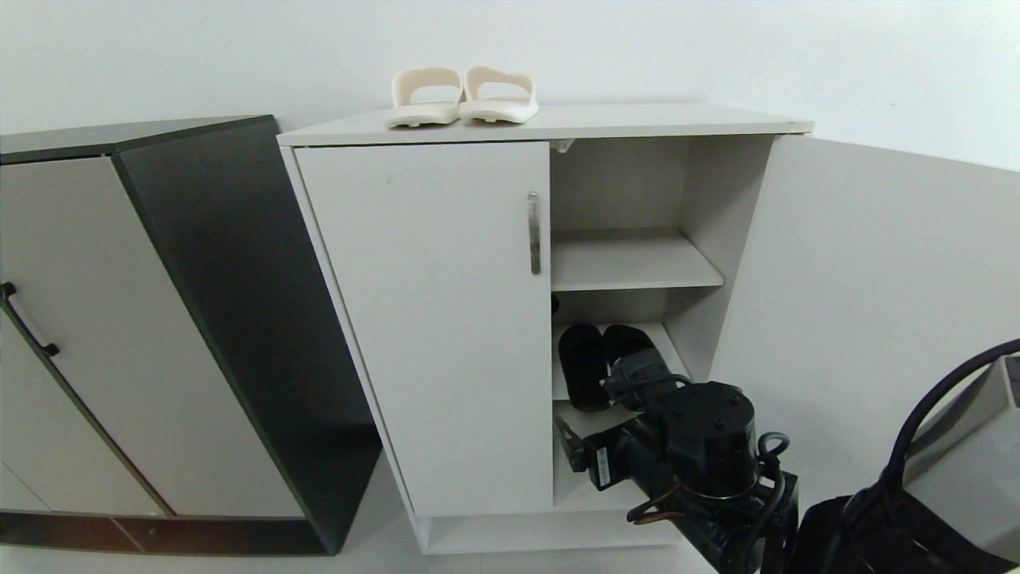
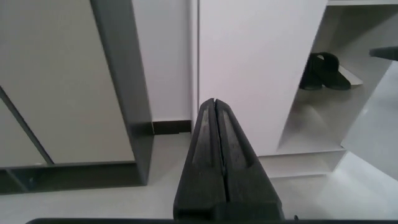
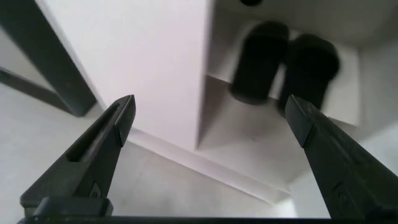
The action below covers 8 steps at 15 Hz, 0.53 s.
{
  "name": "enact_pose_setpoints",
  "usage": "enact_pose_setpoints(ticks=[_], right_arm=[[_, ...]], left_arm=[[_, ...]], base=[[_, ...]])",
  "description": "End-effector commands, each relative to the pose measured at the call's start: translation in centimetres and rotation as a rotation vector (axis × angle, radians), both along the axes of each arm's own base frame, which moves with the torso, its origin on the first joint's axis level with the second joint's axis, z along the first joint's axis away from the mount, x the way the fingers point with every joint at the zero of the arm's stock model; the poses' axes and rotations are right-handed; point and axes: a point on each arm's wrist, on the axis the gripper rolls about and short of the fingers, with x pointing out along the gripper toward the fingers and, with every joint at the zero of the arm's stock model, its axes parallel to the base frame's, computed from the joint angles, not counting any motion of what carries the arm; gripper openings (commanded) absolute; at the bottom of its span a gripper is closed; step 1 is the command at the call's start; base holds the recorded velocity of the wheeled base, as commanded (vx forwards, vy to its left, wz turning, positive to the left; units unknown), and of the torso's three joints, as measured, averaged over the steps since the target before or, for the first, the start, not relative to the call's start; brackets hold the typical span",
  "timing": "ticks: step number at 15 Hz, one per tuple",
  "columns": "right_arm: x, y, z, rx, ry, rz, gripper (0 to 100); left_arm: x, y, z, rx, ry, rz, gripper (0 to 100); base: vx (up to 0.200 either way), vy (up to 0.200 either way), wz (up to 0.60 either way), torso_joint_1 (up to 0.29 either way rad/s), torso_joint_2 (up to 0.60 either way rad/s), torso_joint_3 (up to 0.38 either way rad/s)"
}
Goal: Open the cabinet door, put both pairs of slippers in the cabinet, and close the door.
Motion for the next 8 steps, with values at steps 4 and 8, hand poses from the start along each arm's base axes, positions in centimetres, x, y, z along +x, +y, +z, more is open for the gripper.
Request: enact_pose_setpoints(ticks=[4, 8], right_arm=[[0.02, 0.0, -0.19, -0.017, -0.002, 0.002, 100], [-0.06, -0.1, -0.17, -0.012, -0.016, 0.004, 100]], left_arm=[[0.01, 0.0, 0.01, -0.002, 0.001, 0.001, 0], [0.01, 0.0, 0.01, 0.0, 0.001, 0.001, 0]], base=[[0.0, 0.2, 0.0, 0.004, 0.0, 0.004], [0.0, 0.2, 0.0, 0.002, 0.0, 0.002]])
